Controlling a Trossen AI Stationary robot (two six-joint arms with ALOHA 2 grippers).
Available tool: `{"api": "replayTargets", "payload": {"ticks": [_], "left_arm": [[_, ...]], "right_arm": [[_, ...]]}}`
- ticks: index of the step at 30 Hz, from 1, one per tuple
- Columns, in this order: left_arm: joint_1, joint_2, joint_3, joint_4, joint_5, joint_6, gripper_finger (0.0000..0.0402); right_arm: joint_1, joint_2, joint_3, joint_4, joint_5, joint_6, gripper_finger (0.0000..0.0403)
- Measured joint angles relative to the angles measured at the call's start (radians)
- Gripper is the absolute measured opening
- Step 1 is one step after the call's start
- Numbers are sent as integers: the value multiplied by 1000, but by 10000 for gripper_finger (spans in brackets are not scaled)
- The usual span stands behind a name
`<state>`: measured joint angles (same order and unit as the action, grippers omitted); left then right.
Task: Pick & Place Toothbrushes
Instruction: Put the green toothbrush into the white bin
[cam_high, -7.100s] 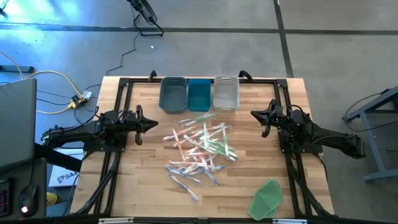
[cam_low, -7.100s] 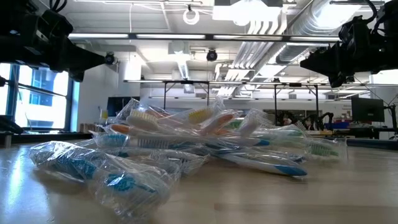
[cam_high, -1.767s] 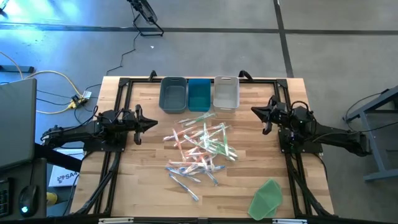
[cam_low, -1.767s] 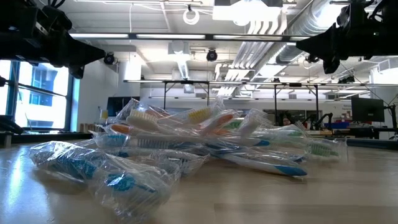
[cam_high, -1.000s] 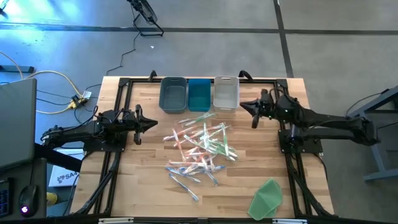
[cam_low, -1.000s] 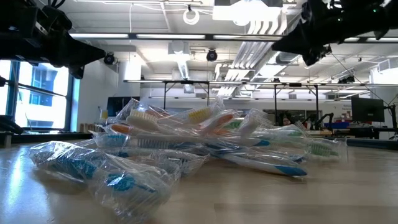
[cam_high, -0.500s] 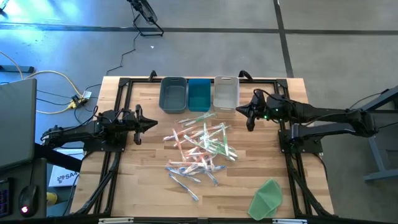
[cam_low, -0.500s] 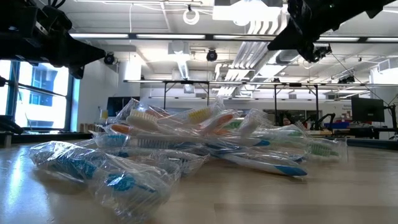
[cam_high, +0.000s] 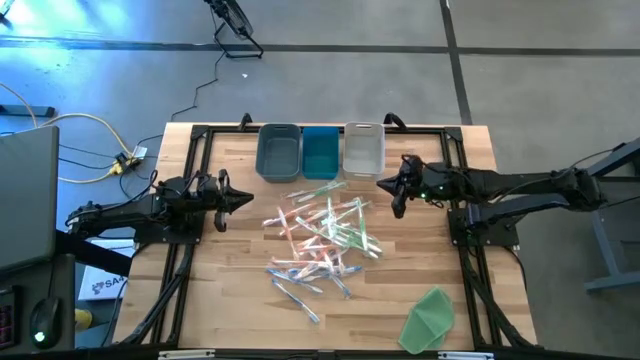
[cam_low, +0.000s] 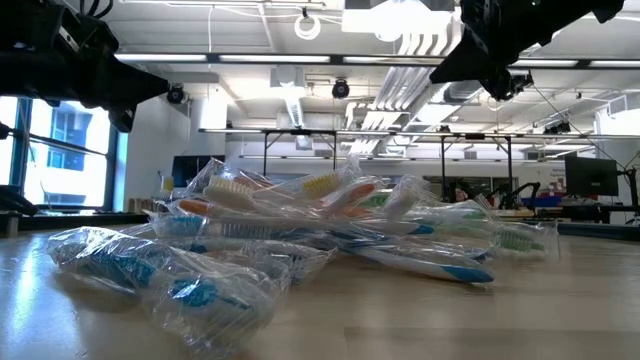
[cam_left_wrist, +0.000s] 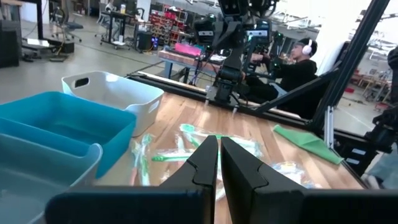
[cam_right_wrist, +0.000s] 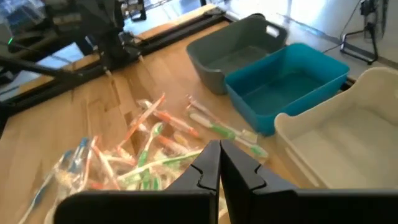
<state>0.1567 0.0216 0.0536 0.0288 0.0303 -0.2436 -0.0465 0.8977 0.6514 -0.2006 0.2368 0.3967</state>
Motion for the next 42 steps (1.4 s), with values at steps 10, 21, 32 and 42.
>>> {"api": "replayTargets", "payload": {"ticks": [10,21,32,42], "left_arm": [[0,0,0,0,0,2,19],[0,0,0,0,1,2,19],[0,0,0,-9,5,2,19],[0,0,0,-37,4,2,19]], "right_arm": [[51,69,0,2,-4,-78,3],[53,117,0,43,-4,-87,3],[53,120,0,63,-4,-87,3],[53,120,0,63,-4,-83,3]]}}
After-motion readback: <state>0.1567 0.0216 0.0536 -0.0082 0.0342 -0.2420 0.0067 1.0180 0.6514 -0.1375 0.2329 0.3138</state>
